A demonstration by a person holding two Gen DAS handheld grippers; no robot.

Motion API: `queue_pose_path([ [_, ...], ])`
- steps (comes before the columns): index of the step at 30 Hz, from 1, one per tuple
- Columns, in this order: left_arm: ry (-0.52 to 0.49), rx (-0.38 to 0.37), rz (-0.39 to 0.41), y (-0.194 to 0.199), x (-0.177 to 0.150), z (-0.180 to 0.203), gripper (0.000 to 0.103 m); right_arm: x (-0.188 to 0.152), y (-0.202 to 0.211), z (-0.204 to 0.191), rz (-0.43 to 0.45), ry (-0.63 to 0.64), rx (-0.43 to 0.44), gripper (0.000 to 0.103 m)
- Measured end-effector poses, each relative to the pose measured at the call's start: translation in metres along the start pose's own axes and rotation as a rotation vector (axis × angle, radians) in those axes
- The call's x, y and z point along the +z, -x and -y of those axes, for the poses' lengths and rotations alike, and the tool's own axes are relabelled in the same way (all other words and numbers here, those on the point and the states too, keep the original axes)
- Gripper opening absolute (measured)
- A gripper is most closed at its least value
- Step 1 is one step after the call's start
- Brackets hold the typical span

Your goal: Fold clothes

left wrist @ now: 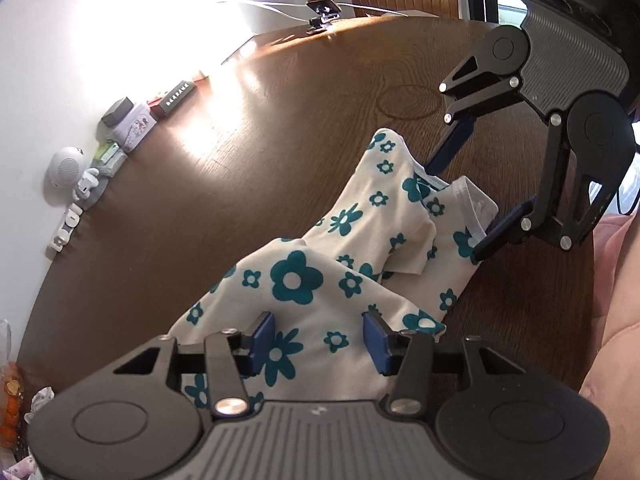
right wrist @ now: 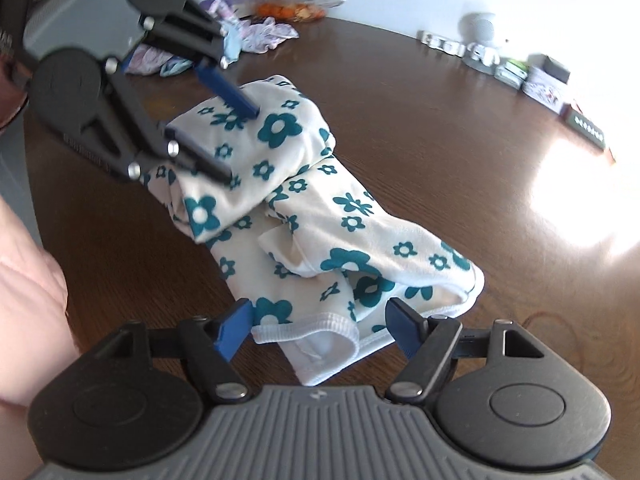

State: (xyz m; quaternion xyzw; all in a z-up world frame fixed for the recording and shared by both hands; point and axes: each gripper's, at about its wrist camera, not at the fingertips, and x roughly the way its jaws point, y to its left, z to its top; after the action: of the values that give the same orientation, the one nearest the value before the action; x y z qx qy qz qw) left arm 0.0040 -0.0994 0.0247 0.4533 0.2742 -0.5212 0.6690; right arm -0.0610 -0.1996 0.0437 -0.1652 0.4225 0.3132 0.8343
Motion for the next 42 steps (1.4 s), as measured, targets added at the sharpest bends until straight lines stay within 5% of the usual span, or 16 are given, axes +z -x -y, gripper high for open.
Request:
queue_pose_path([
  [9,0.104,0.04,0.068,0.028,-0.008,-0.014,0.056,-0.004,0.004,-0.001,0.007,-0.013,-0.017,0.076],
  [12,0.218,0.081,0.089,0.048,-0.024,-0.029,0.081,-0.004,0.004,-0.002,0.012,-0.003,-0.021,0.076],
  [14,0.316,0.1,0.083,0.057,-0.038,-0.039,0.083,-0.003,0.005,-0.004,0.016,0.008,-0.025,0.076],
  [19,0.596,0.048,0.025,0.055,-0.076,-0.065,0.083,0.005,0.007,-0.011,0.031,0.054,-0.035,0.076],
  [24,0.772,-0.018,0.044,0.049,-0.102,-0.079,0.082,0.015,0.006,-0.021,0.031,0.106,-0.033,0.076],
  [36,0.968,-0.22,0.07,0.019,-0.125,-0.097,0.079,0.036,-0.01,-0.026,-0.019,0.202,-0.041,0.076],
  [42,0.981,-0.266,0.051,0.008,-0.123,-0.102,0.079,0.036,-0.021,-0.021,-0.062,0.197,-0.041,0.076],
])
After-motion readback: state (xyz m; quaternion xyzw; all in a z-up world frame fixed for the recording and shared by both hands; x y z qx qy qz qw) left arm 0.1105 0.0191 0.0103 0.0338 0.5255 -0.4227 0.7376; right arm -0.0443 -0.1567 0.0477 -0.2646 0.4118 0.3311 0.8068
